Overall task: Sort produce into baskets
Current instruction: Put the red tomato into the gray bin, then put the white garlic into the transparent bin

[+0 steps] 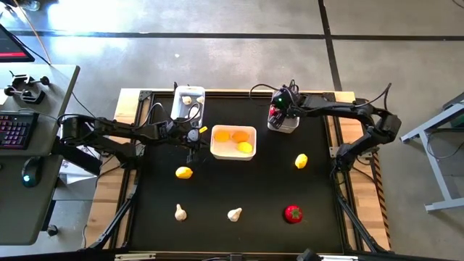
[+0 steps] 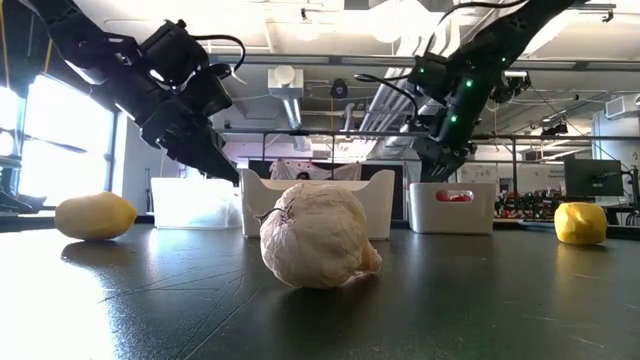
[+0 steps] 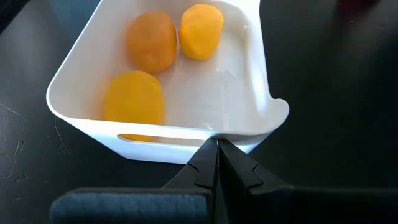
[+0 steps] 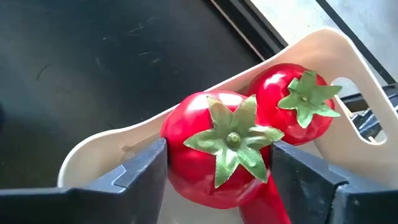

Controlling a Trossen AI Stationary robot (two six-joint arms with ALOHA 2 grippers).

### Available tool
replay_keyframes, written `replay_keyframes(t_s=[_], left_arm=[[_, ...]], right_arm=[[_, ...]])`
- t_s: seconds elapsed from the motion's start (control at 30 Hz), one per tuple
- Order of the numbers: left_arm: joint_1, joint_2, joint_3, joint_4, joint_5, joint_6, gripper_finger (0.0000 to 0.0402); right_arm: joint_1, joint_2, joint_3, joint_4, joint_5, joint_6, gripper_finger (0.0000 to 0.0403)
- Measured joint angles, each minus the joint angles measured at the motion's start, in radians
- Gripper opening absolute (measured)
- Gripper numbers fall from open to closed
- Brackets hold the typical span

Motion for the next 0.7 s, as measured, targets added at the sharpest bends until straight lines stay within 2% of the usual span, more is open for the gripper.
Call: replay_keyframes(t_s=[0.23,0.4,0.53,0.6,0.7], left_arm=[[0.0,0.0,0.0,0.0,0.0,-0.002,0.0],[0.0,-0.008,0.0,-0.002,-0.016,-0.002,0.0],[0.002,-0.046,0.0,-0.023,-0.033,-0.001,0.0],[0.002,-0.076,0.0,-0.037,-0.033,-0.001,0.0],[0.002,-0.12,0.0,-0.07,-0.033,-0.001,0.0]], right_arm=[[0.024,0.0,0.0,0.003,0.003,-0.004,0.032],[0.046,-0.047,0.001,-0.008,0.072,-0.018,0.0327],[0.076,-0.136,0.002,-0.075,0.091,0.01,0.0286],[0.103,-0.178,0.002,-0.117,0.068,0.04,0.0243],[0.158,-0.213,-0.012,-0.157,0.035,0.053,0.0155]])
